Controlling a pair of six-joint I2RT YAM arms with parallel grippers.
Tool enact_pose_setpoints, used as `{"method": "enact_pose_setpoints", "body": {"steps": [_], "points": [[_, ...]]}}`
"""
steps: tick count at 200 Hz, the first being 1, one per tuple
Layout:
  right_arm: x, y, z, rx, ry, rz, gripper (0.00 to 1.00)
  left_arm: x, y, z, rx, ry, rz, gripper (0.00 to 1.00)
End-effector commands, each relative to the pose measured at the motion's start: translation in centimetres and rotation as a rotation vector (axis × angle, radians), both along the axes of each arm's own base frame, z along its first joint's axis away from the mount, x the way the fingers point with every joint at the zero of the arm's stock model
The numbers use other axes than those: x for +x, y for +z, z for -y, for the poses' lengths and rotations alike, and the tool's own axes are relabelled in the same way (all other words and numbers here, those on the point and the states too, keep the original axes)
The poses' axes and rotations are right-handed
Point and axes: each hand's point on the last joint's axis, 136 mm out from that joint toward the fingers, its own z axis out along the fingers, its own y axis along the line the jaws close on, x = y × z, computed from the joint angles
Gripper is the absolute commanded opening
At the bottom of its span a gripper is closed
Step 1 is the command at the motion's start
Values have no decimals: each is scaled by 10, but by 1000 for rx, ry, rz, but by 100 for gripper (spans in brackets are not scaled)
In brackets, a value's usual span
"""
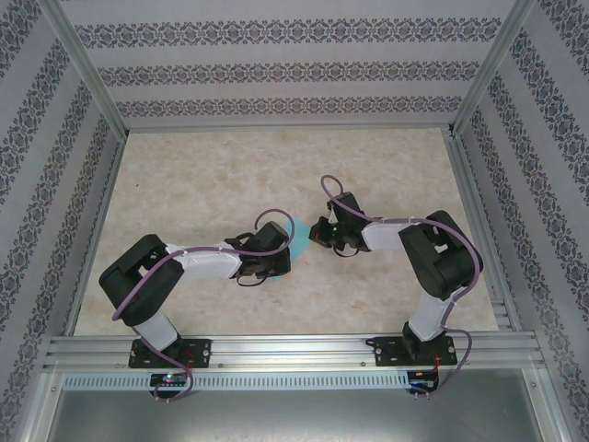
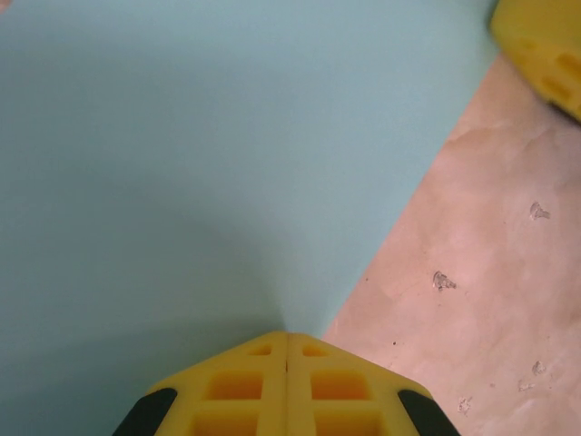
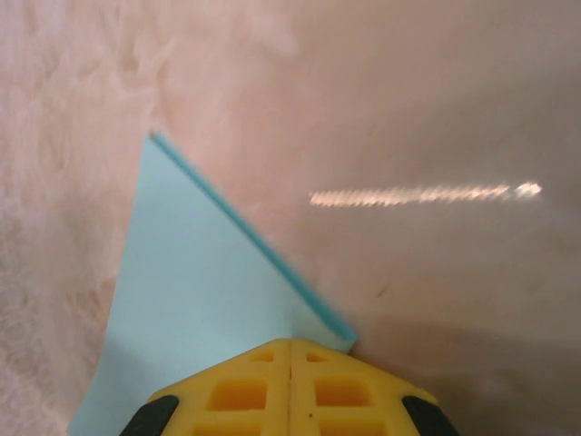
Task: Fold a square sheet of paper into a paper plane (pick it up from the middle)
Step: Fold the square sheet of paper in half at the center of the table.
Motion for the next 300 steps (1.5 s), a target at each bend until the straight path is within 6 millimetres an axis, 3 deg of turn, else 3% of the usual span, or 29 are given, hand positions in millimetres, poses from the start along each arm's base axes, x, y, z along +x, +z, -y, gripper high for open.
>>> {"method": "enact_pose_setpoints", "body": {"steps": [1, 25, 40, 68, 96, 129, 170, 187, 230, 262, 280, 300], "points": [[20, 16, 15, -61, -37, 86, 0, -35, -39, -37, 154, 7, -174, 0], [13, 48, -4, -3, 32, 156, 0, -35, -38, -37, 150, 1, -168, 0], [1, 54, -20, 20, 88, 164, 0, -34, -38, -36, 149, -2, -165, 0], [-21, 37, -45, 28, 158, 108, 0, -33, -37, -35, 146, -4, -160, 0], [-27, 16, -55, 29, 181, 49, 0, -34, -38, -34, 145, -8, -164, 0], [-15, -2, -36, -31, 124, 19, 0, -36, -39, -36, 150, -5, -170, 0], [13, -20, 23, -145, -9, -3, 0, -40, -43, -39, 156, -6, -187, 0], [22, -17, 33, -146, -24, 6, 0, -41, -44, -38, 151, -10, -188, 0], [32, 24, 24, -97, -8, 94, 0, -39, -43, -36, 143, -16, -184, 0], [13, 54, -1, -51, 60, 166, 0, -36, -40, -33, 139, -26, -172, 0], [1, 58, -11, -29, 74, 172, 0, -34, -37, -31, 133, -29, -162, 0], [-13, 47, -24, -3, 107, 134, 0, -32, -35, -27, 123, -39, -152, 0]]}}
